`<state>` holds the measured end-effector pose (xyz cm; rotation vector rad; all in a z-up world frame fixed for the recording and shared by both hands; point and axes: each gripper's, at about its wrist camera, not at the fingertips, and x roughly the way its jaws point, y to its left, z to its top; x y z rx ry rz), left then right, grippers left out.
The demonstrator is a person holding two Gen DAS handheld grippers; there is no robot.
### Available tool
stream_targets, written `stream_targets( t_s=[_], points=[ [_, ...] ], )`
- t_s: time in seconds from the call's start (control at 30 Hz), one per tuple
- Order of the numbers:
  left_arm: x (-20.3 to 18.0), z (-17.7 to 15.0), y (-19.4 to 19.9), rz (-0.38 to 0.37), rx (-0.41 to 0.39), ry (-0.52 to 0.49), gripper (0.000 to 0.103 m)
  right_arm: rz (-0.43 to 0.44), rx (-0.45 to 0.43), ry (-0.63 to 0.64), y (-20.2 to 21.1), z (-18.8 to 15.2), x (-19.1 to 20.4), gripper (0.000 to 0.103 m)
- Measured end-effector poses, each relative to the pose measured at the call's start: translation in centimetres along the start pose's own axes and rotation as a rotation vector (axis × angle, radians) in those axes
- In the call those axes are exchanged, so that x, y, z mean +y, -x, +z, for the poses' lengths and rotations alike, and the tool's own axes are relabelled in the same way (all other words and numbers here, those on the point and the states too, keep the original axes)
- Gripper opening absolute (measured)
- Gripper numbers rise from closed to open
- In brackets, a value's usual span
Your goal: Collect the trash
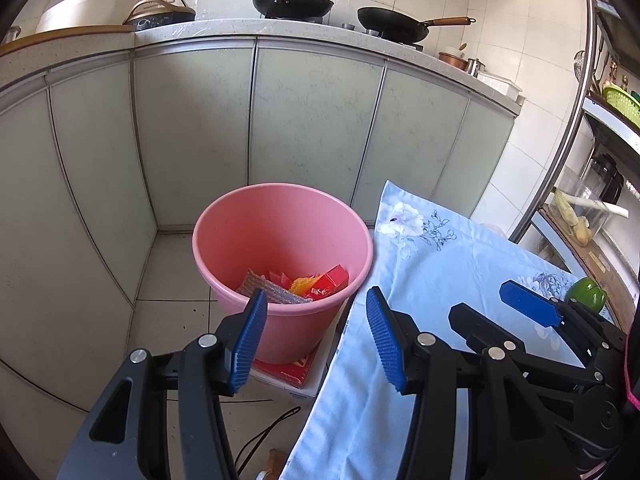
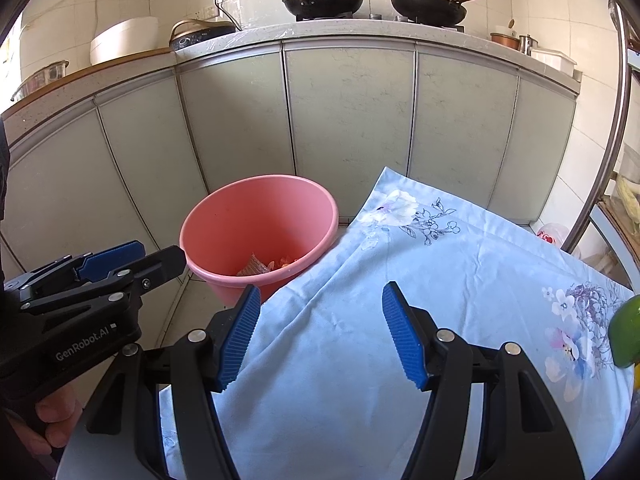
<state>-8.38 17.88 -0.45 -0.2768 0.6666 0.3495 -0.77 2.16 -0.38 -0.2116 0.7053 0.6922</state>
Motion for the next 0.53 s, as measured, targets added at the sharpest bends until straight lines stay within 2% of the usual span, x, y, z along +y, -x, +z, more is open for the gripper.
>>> stream_targets(
  t_s=[0.53],
  points=[
    [-0.22, 0.0, -0.8, 0.013, 0.018, 0.001, 0.051, 0.002, 0.013, -0.025, -0.44, -0.23, -0.62, 0.064]
  ],
)
